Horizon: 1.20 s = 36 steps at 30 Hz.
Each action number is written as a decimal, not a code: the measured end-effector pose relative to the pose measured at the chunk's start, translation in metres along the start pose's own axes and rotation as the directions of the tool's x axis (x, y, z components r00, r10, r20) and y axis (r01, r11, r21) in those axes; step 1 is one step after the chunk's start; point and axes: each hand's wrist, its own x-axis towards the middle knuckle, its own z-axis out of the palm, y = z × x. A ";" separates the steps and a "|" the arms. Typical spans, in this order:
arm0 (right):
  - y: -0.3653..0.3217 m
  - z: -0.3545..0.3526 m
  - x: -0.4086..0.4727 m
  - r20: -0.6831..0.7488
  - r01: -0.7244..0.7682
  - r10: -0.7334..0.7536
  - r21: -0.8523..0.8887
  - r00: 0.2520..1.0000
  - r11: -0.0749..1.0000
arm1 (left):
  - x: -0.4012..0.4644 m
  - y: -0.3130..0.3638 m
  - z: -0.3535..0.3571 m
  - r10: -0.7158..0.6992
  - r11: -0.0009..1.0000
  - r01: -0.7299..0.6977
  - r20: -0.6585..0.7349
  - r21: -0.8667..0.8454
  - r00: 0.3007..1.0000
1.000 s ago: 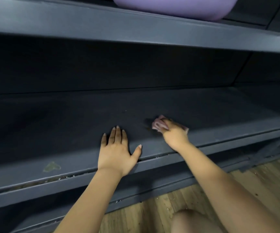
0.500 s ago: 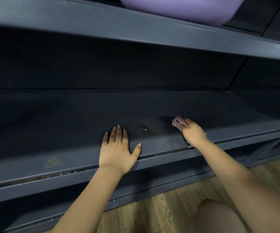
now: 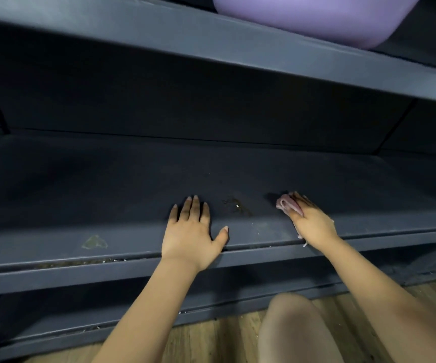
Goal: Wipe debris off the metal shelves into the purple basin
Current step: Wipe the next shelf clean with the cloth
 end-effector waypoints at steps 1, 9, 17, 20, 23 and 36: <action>-0.006 0.003 -0.001 -0.004 -0.003 0.003 0.026 1.000 1.000 | 0.000 0.000 0.000 -0.001 1.000 0.001 -0.003 0.001 1.000; -0.115 0.044 -0.001 0.077 0.124 -0.127 0.043 0.989 0.991 | -0.002 0.002 -0.001 0.003 1.000 -0.003 -0.052 -0.016 0.999; -0.086 0.032 0.014 0.030 -0.028 0.018 0.411 0.999 0.911 | -0.035 -0.056 -0.009 -0.013 1.000 0.014 -0.146 0.007 0.989; -0.053 0.020 0.030 0.006 -0.132 0.135 0.260 0.991 0.957 | -0.039 -0.071 -0.008 -0.063 0.998 0.062 -0.080 -0.019 0.995; -0.047 0.021 0.035 0.071 -0.110 0.108 0.022 0.992 0.994 | -0.035 -0.069 -0.008 -0.069 0.998 0.069 -0.078 0.007 0.995; -0.179 0.066 -0.003 0.190 0.255 -0.271 0.108 0.944 0.961 | -0.035 -0.070 -0.006 -0.078 0.996 0.080 -0.059 0.030 0.995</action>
